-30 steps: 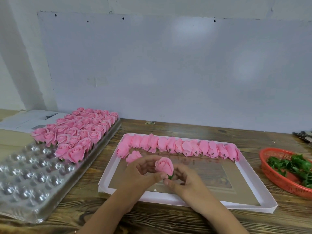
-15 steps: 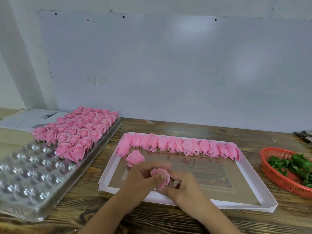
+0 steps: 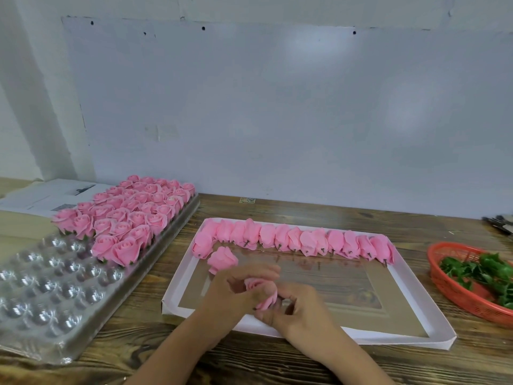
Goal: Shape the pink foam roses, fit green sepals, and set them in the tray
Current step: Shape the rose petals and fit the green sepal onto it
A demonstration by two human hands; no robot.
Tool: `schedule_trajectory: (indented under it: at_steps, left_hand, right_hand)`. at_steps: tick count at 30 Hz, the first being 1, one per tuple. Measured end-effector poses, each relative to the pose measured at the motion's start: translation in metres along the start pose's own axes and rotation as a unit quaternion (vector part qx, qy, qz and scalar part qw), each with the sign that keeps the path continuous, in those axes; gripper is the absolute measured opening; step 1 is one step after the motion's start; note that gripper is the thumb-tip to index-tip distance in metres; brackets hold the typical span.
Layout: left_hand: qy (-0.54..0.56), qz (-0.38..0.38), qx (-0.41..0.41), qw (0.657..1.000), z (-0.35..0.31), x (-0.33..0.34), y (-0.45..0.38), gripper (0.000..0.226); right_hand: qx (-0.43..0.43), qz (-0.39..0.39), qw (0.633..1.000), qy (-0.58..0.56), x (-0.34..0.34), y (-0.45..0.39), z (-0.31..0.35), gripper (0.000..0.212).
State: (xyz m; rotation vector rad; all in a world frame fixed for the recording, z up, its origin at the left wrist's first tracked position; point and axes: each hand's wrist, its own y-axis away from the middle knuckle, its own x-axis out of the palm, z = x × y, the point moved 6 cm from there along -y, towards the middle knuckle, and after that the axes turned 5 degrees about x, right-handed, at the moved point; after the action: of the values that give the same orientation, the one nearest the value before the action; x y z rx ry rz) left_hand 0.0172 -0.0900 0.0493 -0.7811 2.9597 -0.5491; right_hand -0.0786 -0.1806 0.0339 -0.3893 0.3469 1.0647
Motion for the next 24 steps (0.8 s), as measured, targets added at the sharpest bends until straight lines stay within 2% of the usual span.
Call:
schedule_trajectory:
  at_steps: [3,8,12,13,15,17,21,24]
  left_hand:
    - [-0.026,0.020,-0.023,0.999,0.008,0.004,0.000,0.027]
    - [-0.026,0.033,-0.038,0.998,0.010,0.004,-0.001,0.048]
    - [-0.021,0.024,-0.016,0.999,0.002,0.002,0.001,0.058]
    - [-0.026,0.018,-0.013,0.999,0.001,0.001,0.001,0.059]
    - [-0.026,0.014,-0.017,0.999,0.001,0.001,0.001,0.056]
    - [-0.017,0.032,-0.014,0.999,0.000,0.003,0.000,0.047]
    - [0.008,0.072,-0.021,0.997,0.001,0.005,0.000,0.032]
    - [0.018,0.084,-0.039,0.996,0.003,0.004,0.001,0.038]
  right_hand:
    - [0.006,0.002,0.999,-0.036,-0.002,0.001,0.001,0.006]
    - [-0.005,-0.012,0.999,-0.031,-0.006,0.002,0.004,0.026]
    - [0.001,-0.017,1.000,-0.012,-0.008,0.000,0.004,0.002]
    - [-0.002,-0.016,1.000,-0.010,-0.008,0.000,0.004,0.006]
    - [-0.002,-0.014,1.000,-0.010,-0.007,0.001,0.003,0.007]
    - [-0.001,-0.010,1.000,-0.026,-0.008,0.001,0.002,0.003]
    - [0.001,-0.004,0.998,-0.064,-0.010,0.001,0.002,0.009]
    - [-0.002,0.005,0.998,-0.065,-0.009,0.001,0.003,0.012]
